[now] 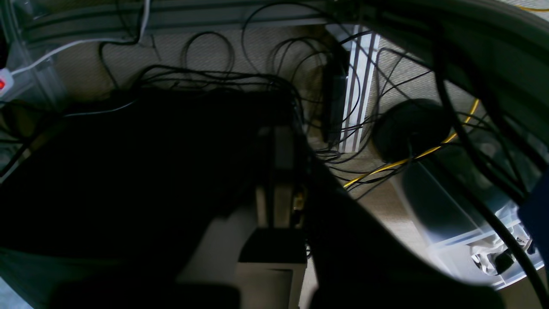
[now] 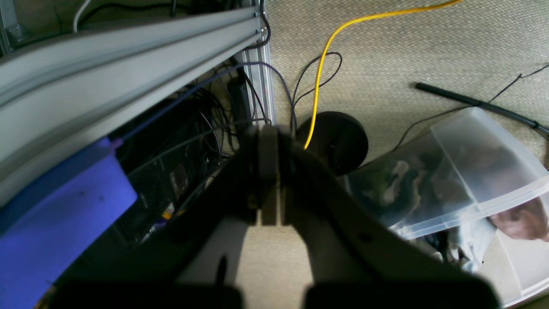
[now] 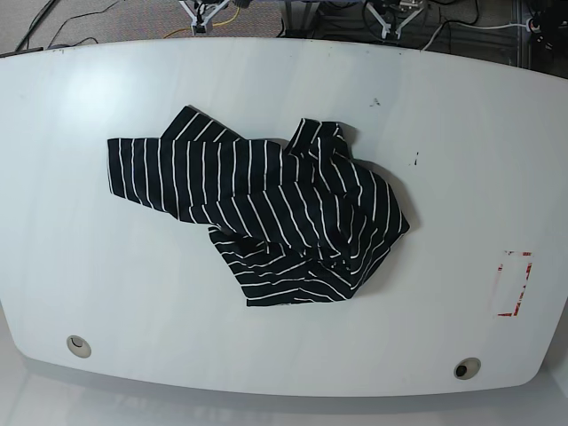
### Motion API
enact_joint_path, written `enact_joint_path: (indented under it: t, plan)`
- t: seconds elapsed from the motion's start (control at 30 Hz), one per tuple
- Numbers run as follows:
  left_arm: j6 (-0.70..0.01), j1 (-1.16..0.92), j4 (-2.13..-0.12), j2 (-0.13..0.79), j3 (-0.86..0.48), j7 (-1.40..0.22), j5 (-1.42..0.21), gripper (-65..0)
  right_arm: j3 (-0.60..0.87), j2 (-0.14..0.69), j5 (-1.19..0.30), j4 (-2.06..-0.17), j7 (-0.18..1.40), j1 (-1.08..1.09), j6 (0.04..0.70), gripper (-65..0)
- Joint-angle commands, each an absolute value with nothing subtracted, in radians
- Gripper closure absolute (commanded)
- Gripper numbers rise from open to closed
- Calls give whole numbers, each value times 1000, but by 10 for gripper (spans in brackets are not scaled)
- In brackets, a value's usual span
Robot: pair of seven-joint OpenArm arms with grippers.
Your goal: Layout the t-shirt on the table in an organized manner, then fold the t-shirt properly
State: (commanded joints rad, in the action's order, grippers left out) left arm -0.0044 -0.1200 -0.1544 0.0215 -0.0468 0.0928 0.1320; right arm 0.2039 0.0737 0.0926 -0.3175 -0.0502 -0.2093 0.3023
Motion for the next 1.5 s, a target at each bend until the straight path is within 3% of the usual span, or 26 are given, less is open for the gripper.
enact_joint_path:
  t: [0.87, 1.27, 1.5]
  plan:
    - [-5, -124, -157, 22, -54, 94, 125, -4, 200, 47, 81, -318, -54, -194, 294, -6]
    - [-5, -191, -157, 24, -54, 271, 125, -4, 200, 47, 81, -320, -137, -231, 297, -6]
    - [-5, -226, -176, 24, -54, 294, 125, -4, 206, 45, 73, -369, -151, -274, 298, -6]
